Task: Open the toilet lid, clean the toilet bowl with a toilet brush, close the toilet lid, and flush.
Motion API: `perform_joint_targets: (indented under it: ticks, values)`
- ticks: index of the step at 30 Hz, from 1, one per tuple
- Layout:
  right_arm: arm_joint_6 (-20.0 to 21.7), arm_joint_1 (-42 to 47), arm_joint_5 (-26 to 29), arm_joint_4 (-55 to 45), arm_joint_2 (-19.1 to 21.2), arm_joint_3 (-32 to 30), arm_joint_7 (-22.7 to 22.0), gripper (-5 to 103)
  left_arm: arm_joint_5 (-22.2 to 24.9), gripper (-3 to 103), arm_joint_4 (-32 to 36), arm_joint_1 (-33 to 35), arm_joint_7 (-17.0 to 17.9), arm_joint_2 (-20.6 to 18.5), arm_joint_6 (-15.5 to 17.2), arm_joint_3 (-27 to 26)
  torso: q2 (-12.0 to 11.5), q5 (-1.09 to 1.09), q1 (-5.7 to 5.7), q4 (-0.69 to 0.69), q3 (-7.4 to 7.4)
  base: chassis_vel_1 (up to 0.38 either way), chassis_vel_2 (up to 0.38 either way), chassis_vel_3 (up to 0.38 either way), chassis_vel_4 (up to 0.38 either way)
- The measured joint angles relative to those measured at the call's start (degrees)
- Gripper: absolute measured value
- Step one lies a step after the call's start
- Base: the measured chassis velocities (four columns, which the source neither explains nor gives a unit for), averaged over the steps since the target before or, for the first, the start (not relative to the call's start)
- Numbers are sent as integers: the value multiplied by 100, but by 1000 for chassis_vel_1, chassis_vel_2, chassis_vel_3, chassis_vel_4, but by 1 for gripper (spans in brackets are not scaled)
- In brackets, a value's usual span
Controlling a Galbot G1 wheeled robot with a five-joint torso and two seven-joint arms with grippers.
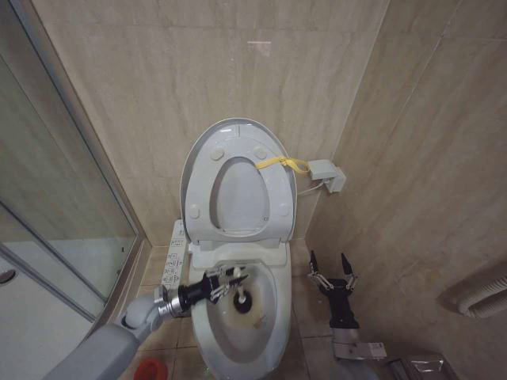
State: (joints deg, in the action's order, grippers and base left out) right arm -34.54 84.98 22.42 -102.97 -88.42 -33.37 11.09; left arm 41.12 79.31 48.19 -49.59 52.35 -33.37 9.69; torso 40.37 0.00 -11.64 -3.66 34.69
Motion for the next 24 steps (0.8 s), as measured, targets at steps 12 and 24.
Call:
perform_joint_targets:
  ticks: [12,24]
  values:
    - [-55,-27,-6,33,-169,-73,108,100,-5,23,-681,-497,310,743,-43,1058,0,1,1,-1,-1,0,0,0,0]
    - [-38,-44,-54,28,-213,-117,113,100,248,22,-1155,-484,200,750,-74,1031,0,2,2,-1,-2,0,0,0,0]
